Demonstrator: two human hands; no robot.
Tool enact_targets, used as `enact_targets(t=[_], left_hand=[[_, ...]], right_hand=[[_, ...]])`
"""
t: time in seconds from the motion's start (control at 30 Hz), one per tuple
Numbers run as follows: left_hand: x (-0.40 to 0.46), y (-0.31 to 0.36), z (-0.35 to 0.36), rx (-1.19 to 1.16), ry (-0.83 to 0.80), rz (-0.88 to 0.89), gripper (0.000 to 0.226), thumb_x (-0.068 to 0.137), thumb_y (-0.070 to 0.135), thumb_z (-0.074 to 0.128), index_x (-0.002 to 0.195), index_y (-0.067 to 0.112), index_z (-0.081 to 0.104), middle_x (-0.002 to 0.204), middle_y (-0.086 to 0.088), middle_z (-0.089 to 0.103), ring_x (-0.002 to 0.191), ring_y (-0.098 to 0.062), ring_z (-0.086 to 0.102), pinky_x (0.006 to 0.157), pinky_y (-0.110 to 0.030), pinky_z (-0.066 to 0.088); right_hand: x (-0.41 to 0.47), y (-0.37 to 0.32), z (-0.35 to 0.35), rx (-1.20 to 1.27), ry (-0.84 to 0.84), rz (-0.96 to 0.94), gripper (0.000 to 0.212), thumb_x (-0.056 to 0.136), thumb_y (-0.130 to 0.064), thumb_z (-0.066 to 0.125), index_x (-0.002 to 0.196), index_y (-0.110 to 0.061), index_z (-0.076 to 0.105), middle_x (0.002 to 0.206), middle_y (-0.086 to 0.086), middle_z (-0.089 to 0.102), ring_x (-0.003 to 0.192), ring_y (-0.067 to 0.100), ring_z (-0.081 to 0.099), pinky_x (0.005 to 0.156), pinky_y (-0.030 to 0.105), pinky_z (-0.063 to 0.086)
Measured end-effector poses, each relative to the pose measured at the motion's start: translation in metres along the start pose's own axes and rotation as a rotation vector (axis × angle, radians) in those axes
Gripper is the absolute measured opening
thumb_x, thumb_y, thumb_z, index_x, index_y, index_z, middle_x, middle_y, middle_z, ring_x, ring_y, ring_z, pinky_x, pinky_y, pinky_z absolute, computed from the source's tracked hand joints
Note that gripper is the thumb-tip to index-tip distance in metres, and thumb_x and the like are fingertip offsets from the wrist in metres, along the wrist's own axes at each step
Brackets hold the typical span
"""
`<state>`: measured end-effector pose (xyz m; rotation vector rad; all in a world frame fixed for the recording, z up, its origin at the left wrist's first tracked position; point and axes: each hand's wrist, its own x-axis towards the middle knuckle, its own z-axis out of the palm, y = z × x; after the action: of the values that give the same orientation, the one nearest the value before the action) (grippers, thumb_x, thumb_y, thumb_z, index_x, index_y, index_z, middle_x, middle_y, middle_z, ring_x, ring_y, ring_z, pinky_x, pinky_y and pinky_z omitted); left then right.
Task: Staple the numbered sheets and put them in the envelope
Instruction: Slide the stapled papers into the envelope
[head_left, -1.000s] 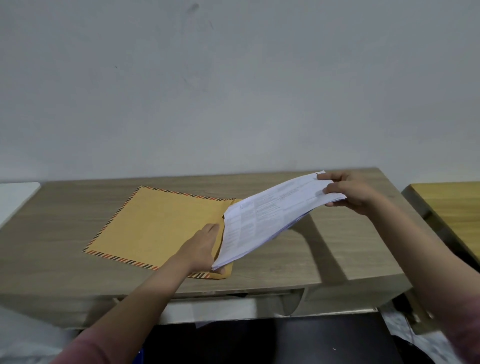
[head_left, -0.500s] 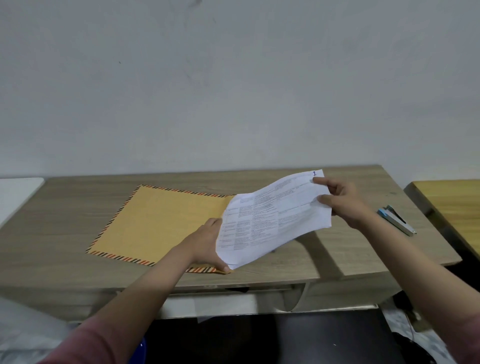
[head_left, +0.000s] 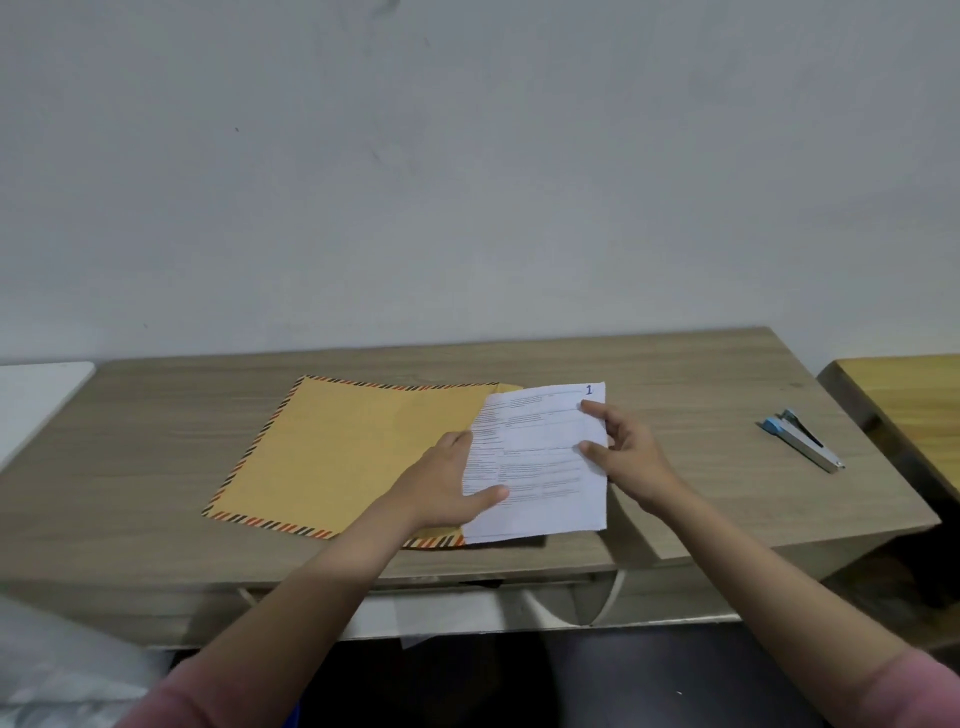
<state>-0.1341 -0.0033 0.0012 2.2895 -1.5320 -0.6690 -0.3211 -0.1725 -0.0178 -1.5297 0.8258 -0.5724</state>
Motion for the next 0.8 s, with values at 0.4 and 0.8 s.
enact_targets(t=[0.4,0.8], left_hand=[[0.004,0.045,0.001,-0.049,0.06,-0.005,0.076,0.079,0.003,0.062,0.145,0.02,0.027,0.142,-0.003,0.037,0.119,-0.022,0.045,0.082,-0.033,0.05],[0.002,0.061,-0.005,-0.122,0.201,0.031,0.076,0.083,-0.001,0.056,0.149,0.018,0.025,0.149,0.001,0.036,0.13,-0.018,0.043,0.096,-0.022,0.043]], right_hand=[[0.011,-0.011,0.062,-0.291,-0.038,0.009,0.047,0.085,-0.005,0.062,0.128,-0.015,0.046,0.126,0.007,0.054,0.103,0.018,0.054,0.078,0.027,0.048],[0.026,-0.024,0.086,-0.335,-0.251,0.01,0.052,0.078,-0.002,0.066,0.126,-0.01,0.045,0.116,0.01,0.061,0.103,0.023,0.06,0.085,0.036,0.053]])
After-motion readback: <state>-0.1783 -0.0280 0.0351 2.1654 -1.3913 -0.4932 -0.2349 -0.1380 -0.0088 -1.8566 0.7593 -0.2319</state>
